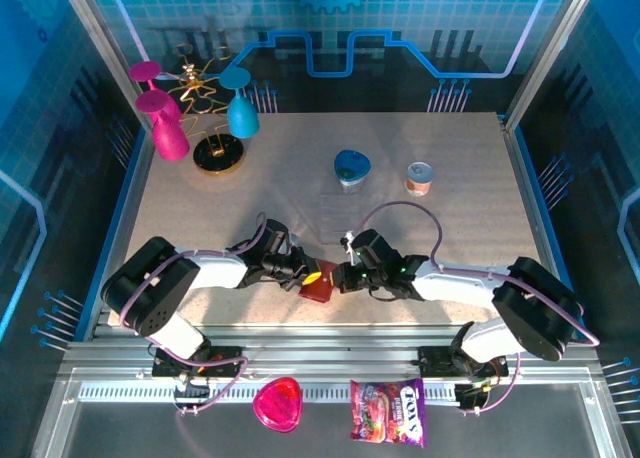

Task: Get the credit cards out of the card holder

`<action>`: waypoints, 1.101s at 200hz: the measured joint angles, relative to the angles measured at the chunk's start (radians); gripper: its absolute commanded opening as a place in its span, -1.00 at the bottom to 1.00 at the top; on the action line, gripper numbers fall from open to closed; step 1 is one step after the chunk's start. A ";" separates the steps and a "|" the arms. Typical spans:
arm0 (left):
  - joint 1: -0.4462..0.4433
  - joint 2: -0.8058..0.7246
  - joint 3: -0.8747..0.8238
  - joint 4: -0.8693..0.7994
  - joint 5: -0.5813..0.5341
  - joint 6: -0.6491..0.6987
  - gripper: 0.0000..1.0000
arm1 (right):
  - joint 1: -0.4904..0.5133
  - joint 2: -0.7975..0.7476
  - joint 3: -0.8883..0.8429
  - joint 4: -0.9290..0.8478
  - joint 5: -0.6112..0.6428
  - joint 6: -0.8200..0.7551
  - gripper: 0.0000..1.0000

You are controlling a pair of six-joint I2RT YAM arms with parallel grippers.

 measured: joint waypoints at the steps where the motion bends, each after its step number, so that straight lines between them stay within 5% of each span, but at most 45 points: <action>1: 0.000 0.000 0.000 0.000 0.000 0.000 -0.78 | 0.000 -0.002 0.000 -0.002 0.001 0.001 -0.81; 38: 0.000 -0.003 0.001 -0.004 0.000 -0.002 -0.76 | -0.007 -0.039 -0.015 -0.080 0.021 0.098 -0.17; 84: 0.000 -0.015 0.015 -0.047 -0.009 0.010 -0.75 | -0.029 -0.018 -0.026 -0.090 -0.017 0.182 -0.02; 131: 0.000 -0.034 0.015 -0.081 -0.023 0.020 -0.75 | -0.033 0.010 -0.018 -0.067 -0.062 0.206 0.33; 220: 0.018 -0.223 0.034 -0.250 -0.102 0.050 -0.66 | 0.033 0.162 0.284 -0.349 0.050 0.159 0.42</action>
